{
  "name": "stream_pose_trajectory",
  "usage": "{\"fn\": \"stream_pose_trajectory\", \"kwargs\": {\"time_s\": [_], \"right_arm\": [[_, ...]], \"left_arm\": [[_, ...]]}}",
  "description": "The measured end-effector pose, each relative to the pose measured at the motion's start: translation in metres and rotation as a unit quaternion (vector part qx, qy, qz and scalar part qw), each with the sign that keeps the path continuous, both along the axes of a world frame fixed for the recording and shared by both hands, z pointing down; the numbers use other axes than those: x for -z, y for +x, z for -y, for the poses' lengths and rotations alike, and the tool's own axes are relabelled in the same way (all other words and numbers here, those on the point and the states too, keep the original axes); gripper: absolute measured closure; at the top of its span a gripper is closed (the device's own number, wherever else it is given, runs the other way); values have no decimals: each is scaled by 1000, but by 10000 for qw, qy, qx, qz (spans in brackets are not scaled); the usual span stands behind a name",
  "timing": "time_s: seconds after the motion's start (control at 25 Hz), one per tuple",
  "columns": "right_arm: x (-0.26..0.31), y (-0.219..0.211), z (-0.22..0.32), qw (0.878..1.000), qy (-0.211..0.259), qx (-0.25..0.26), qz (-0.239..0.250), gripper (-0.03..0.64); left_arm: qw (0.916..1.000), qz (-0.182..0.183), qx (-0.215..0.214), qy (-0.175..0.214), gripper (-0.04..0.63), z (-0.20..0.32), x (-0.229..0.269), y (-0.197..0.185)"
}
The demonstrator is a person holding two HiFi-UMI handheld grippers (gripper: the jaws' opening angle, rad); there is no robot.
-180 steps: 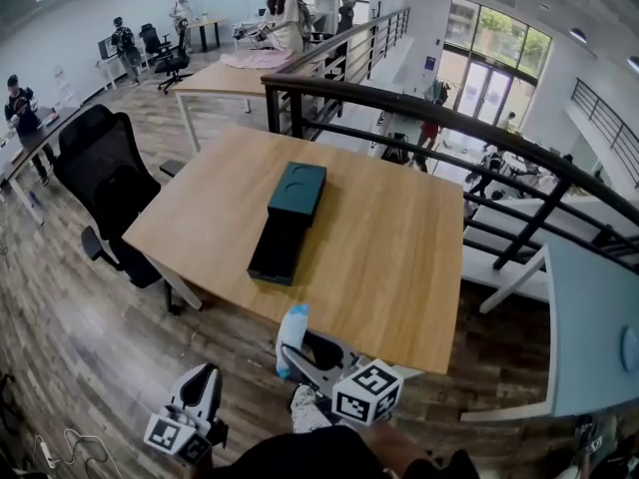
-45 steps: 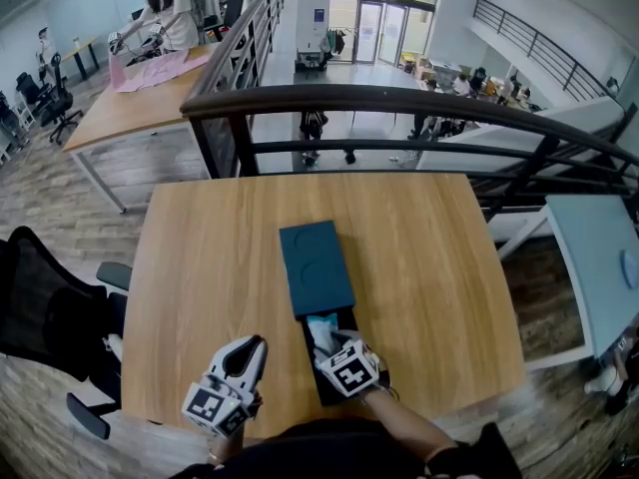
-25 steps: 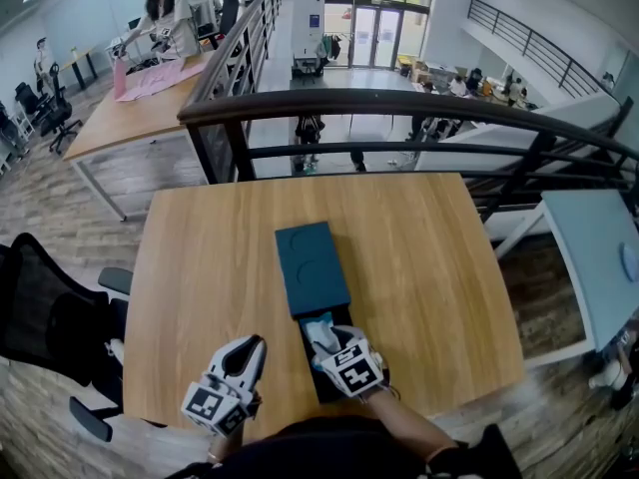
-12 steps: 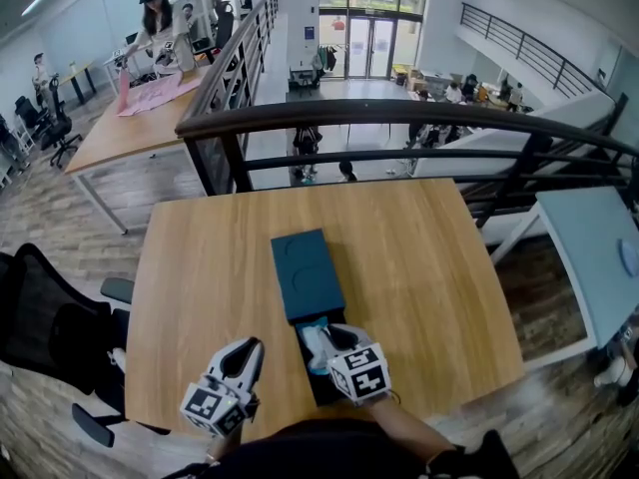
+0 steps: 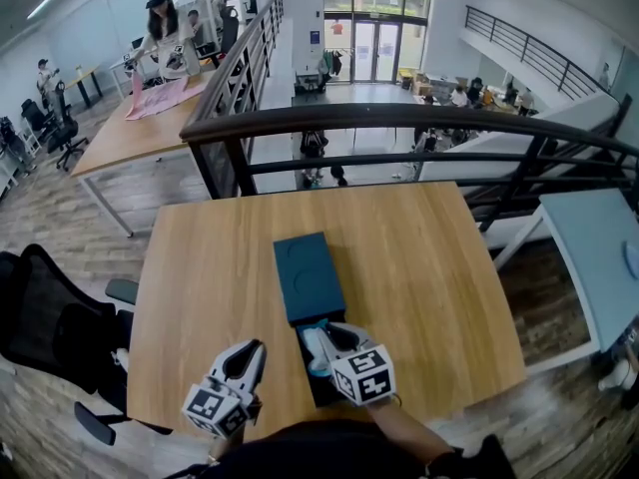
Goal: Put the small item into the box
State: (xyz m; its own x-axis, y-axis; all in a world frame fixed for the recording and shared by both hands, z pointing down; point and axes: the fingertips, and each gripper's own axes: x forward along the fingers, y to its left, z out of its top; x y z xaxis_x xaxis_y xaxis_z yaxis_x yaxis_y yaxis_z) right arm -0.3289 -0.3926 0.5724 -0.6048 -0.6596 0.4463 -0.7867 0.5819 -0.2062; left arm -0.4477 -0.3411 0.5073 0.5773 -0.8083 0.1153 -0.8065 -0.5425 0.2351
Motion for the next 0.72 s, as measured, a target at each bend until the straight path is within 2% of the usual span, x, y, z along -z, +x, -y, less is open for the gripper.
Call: {"fn": "stream_pose_trajectory", "kwargs": {"time_s": [0.72], "right_arm": [[10,-5,-4,9999,12,127,87,574]], "left_arm": [[9998,10,41,-180,572,2,-7,-1]]}}
